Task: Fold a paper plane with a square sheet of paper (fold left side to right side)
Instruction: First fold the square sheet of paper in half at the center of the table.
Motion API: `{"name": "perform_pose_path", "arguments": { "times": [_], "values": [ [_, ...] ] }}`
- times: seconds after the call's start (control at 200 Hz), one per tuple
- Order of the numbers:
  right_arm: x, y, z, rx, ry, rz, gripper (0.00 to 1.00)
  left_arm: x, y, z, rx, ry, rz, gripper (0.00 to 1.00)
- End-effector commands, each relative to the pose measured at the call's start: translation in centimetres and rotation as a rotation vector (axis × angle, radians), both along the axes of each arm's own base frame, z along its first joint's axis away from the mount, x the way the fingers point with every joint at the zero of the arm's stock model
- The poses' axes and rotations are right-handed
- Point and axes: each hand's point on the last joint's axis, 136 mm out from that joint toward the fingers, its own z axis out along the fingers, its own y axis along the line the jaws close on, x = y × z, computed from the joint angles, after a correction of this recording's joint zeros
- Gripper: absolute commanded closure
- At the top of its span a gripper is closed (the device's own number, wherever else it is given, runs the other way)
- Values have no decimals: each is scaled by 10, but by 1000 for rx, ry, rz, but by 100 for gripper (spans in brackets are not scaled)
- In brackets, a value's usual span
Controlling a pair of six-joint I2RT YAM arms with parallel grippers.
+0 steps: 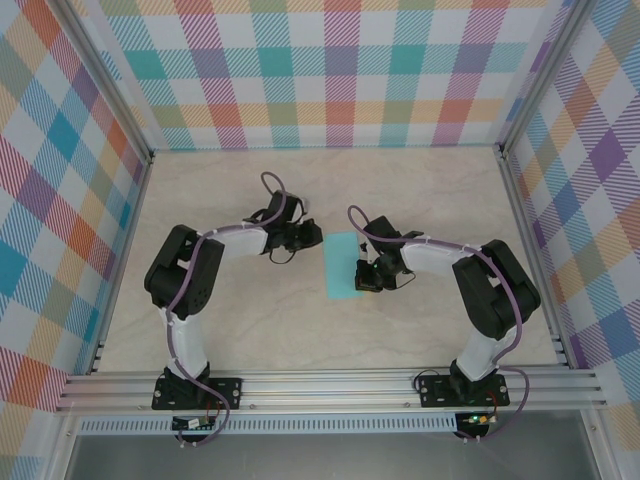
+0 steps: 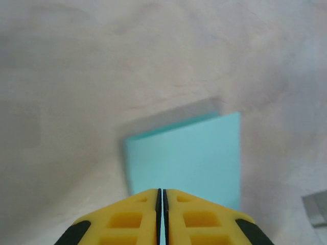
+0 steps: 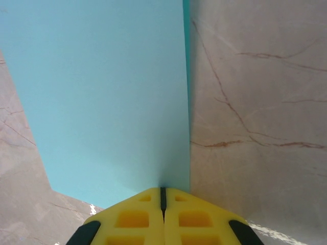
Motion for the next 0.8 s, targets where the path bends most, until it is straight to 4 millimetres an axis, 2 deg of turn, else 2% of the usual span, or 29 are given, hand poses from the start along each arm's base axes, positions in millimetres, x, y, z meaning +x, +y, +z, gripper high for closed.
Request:
{"name": "perform_pose_path", "arguments": {
  "times": [0.0, 0.175, 0.35, 0.8],
  "values": [
    [-29, -40, -38, -204, 106, 7, 95, -10, -25, 7, -27, -17, -67, 88],
    [-28, -39, -37, -201, 107, 7, 95, 3, -25, -18, 37, 8, -38, 88],
    [-28, -38, -36, -200, 106, 11, 95, 15, -18, -31, 91, 4, -9, 88],
    [-31, -39, -37, -202, 112, 15, 95, 43, 31, -56, 144, 27, 109, 88]
  ]
}}
